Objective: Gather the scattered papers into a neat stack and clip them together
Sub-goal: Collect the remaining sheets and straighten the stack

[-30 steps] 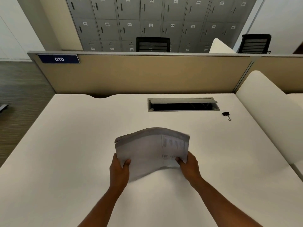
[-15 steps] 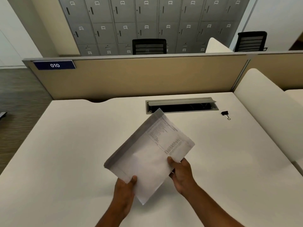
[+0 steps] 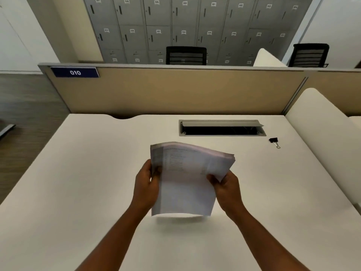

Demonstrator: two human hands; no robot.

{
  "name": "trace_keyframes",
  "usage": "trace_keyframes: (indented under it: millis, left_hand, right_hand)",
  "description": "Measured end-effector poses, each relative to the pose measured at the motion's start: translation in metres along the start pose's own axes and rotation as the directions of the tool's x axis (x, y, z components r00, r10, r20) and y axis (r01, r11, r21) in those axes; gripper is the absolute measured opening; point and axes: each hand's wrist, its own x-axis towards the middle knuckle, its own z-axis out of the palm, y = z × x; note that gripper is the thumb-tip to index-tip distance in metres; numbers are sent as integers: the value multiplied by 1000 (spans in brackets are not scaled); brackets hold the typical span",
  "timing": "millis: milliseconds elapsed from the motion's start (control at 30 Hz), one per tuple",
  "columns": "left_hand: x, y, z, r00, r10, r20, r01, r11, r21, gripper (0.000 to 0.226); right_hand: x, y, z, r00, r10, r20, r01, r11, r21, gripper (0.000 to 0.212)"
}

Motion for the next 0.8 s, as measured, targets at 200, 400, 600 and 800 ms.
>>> trace_keyframes:
  millis: [200, 400, 600, 800]
  left_hand:
    - [-27, -10, 22, 989, 106, -101, -108, 994, -8, 34]
    - [-47, -31, 31, 998, -13, -56, 13, 1000, -4, 44]
    - [-51, -41, 36, 996, -89, -27, 90, 996, 6, 49]
    - [-47, -26, 28, 998, -13, -68, 16, 998, 55, 37]
  right_hand:
    - [-19, 2, 26, 977, -54, -208, 66, 996, 52, 27]
    - [-32, 26, 38, 973, 117, -198, -115, 993, 24, 17]
    - [-33, 41, 33, 974, 161, -159, -168, 985, -32, 12]
    - [-27, 18, 18, 984, -26, -174, 19, 999, -41, 70]
